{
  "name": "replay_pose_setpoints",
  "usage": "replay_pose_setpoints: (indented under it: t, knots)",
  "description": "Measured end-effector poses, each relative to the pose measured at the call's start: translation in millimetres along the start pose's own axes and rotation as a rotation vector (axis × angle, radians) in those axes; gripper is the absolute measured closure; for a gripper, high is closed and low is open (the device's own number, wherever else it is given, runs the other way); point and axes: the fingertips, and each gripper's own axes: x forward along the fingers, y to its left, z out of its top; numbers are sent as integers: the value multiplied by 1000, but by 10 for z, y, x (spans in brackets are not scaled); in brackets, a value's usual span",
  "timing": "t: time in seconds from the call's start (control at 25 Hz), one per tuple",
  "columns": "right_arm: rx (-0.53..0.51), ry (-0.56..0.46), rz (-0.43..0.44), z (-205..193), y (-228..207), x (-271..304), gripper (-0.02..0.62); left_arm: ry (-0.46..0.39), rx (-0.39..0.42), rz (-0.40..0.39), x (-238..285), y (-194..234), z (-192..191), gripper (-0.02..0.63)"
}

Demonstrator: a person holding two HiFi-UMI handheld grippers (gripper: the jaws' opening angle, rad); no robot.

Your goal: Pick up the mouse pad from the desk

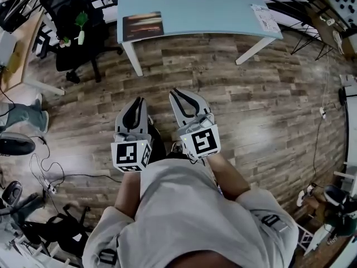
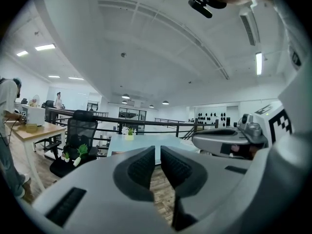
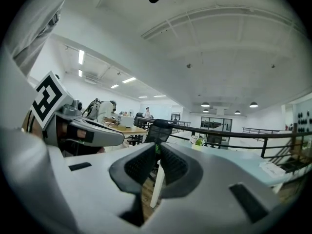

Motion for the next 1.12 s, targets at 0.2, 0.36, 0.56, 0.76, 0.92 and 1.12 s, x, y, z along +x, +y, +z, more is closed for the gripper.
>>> replay_pose_setpoints:
  t: [0.2, 0.36, 0.56, 0.76, 0.92, 1.12]
  knots:
    - [-14, 23, -12, 1, -108, 552, 557, 2, -16, -25, 414, 449, 67, 560]
    - [-15, 57, -12, -38, -199, 961, 557, 11, -26, -50, 755, 758, 122, 560]
    - [18, 87, -35, -108, -301, 1445, 557, 40, -35, -76, 1073, 1155, 124, 561]
    - [24, 109, -53, -126, -331, 1842, 557, 62, -32, -111, 1291, 1468, 147, 563]
    - [19, 115, -76, -89, -339, 2065, 557, 58, -15, -147, 1428, 1640, 213, 563]
    - [55, 128, -97, -111, -379, 2255, 557, 69, -20, -167, 1566, 1807, 218, 562]
